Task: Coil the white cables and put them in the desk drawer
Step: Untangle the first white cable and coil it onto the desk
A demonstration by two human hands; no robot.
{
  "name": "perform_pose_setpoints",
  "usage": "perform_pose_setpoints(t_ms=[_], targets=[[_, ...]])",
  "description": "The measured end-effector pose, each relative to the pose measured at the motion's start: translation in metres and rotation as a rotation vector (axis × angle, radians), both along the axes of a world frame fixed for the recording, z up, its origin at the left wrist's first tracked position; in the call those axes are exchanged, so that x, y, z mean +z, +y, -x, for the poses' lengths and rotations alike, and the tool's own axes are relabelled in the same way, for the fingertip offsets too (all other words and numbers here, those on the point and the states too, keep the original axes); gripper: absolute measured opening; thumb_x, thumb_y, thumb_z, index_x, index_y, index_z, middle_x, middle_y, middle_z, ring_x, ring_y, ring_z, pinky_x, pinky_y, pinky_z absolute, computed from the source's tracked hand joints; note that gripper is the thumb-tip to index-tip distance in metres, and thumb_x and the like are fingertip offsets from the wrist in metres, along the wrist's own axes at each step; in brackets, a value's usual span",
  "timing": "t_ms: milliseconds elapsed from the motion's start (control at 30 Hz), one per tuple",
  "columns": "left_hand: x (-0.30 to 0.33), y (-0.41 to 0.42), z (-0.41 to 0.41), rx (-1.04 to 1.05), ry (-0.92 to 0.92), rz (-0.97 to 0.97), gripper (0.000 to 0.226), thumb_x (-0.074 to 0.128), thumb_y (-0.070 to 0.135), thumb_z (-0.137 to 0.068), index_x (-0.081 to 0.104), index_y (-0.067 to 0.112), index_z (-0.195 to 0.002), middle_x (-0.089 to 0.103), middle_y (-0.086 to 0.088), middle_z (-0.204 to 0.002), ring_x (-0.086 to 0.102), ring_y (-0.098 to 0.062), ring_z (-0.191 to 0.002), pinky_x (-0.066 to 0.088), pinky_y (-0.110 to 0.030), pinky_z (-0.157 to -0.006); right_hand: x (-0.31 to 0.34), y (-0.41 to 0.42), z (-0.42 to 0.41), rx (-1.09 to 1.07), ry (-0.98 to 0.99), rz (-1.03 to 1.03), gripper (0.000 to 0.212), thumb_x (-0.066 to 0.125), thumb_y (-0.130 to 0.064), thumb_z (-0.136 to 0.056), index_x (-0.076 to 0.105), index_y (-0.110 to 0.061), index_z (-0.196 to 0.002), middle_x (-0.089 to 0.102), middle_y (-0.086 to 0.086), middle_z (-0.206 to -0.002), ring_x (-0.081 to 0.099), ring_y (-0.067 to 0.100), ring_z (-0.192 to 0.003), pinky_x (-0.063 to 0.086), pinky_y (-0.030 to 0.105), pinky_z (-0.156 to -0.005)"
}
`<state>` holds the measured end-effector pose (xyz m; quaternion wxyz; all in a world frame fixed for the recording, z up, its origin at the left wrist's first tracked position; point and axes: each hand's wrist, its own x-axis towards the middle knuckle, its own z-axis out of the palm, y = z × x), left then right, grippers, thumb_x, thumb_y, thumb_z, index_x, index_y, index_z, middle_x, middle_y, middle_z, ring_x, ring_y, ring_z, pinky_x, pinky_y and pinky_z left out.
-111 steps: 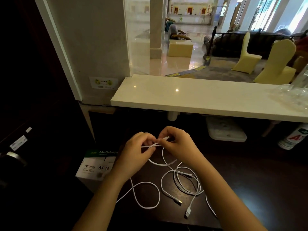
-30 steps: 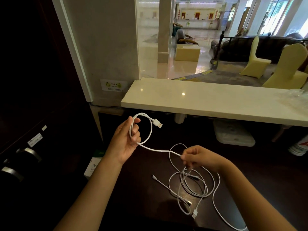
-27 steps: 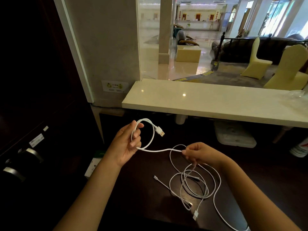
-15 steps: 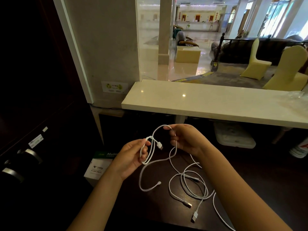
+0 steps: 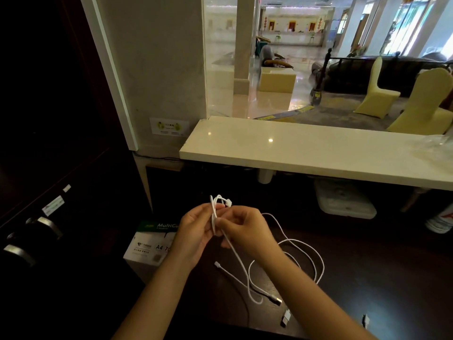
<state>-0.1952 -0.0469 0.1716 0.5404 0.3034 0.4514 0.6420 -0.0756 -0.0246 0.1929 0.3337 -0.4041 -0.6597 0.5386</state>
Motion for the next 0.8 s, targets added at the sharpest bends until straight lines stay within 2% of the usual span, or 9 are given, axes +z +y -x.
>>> perform_pose_setpoints(t_ms=[133,267,333,367,433,500,600,700,800], targets=[[0.0,-0.003,0.006,-0.027,-0.174,0.0,0.026,0.037,0.017,-0.096,0.062,0.009,-0.095,0.072,0.0,-0.069,0.071,-0.011,-0.075,0.057,-0.021,-0.063,-0.013,-0.005,0.0,-0.131,-0.068,-0.081,0.024,0.069,-0.022,-0.081,0.058,-0.008,-0.065,0.064,0.001,-0.055,0.056,0.006,-0.038,0.043,0.013,-0.042],[0.003,-0.006,0.004,-0.078,-0.345,-0.027,0.023,0.039,0.018,-0.092,0.059,0.008,-0.085,0.05,0.005,-0.05,0.055,-0.007,-0.05,0.052,-0.02,-0.055,-0.022,-0.008,-0.004,-0.138,-0.04,-0.089,0.033,0.073,-0.037,-0.074,0.059,-0.008,-0.067,0.062,0.006,-0.058,0.056,0.01,-0.05,0.042,0.018,-0.05],[0.003,-0.007,0.006,-0.128,-0.416,-0.04,0.016,0.052,0.021,-0.083,0.062,0.009,-0.078,0.044,0.006,-0.048,0.046,-0.005,-0.042,0.053,-0.022,-0.056,-0.028,-0.001,-0.011,-0.212,0.111,-0.061,0.019,0.065,-0.03,-0.07,0.056,-0.013,-0.069,0.056,0.001,-0.061,0.05,0.011,-0.057,0.04,0.022,-0.054],[0.004,-0.008,0.009,-0.17,-0.44,-0.056,0.013,0.063,0.022,-0.076,0.065,0.01,-0.075,0.043,0.007,-0.048,0.043,-0.004,-0.04,0.053,-0.021,-0.055,-0.03,0.005,-0.015,-0.252,0.255,0.026,0.008,0.057,-0.022,-0.068,0.055,-0.015,-0.072,0.055,-0.001,-0.065,0.048,0.01,-0.058,0.038,0.021,-0.053],[0.004,-0.01,0.015,-0.279,-0.464,-0.091,0.024,0.082,0.025,-0.06,0.067,0.012,-0.074,0.043,0.008,-0.049,0.041,-0.003,-0.039,0.052,-0.019,-0.054,-0.03,0.021,-0.022,-0.285,0.442,0.253,0.013,0.051,-0.014,-0.071,0.059,-0.016,-0.08,0.06,-0.002,-0.074,0.048,0.009,-0.059,0.035,0.019,-0.051],[0.004,-0.012,0.016,-0.357,-0.47,-0.106,0.029,0.086,0.026,-0.056,0.067,0.012,-0.075,0.043,0.007,-0.049,0.041,-0.003,-0.038,0.051,-0.017,-0.053,-0.024,0.035,-0.027,-0.171,0.382,0.391,0.021,0.048,-0.014,-0.084,0.067,-0.016,-0.091,0.065,-0.001,-0.081,0.049,0.009,-0.059,0.033,0.02,-0.053],[0.005,-0.012,0.011,-0.389,-0.471,-0.107,0.029,0.086,0.025,-0.055,0.068,0.011,-0.074,0.045,0.007,-0.048,0.041,-0.003,-0.038,0.051,-0.017,-0.052,-0.011,0.043,-0.028,0.16,0.322,0.506,0.028,0.044,-0.017,-0.091,0.07,-0.013,-0.101,0.072,0.0,-0.085,0.052,0.008,-0.063,0.036,0.02,-0.059],[0.005,-0.012,0.01,-0.386,-0.515,-0.1,0.03,0.088,0.023,-0.053,0.069,0.01,-0.073,0.046,0.008,-0.048,0.042,-0.003,-0.037,0.051,-0.017,-0.052,-0.006,0.046,-0.031,0.362,0.368,0.637,0.03,0.046,-0.029,-0.087,0.072,-0.016,-0.095,0.071,-0.004,-0.079,0.053,0.005,-0.064,0.037,0.019,-0.063],[0.006,-0.013,0.012,-0.381,-0.518,-0.095,0.031,0.088,0.022,-0.052,0.069,0.01,-0.073,0.046,0.006,-0.047,0.042,-0.003,-0.037,0.051,-0.019,-0.053,-0.008,0.05,-0.034,0.492,0.442,0.676,0.036,0.061,-0.043,-0.078,0.071,-0.013,-0.096,0.064,-0.005,-0.075,0.046,0.004,-0.057,0.039,0.016,-0.057]])
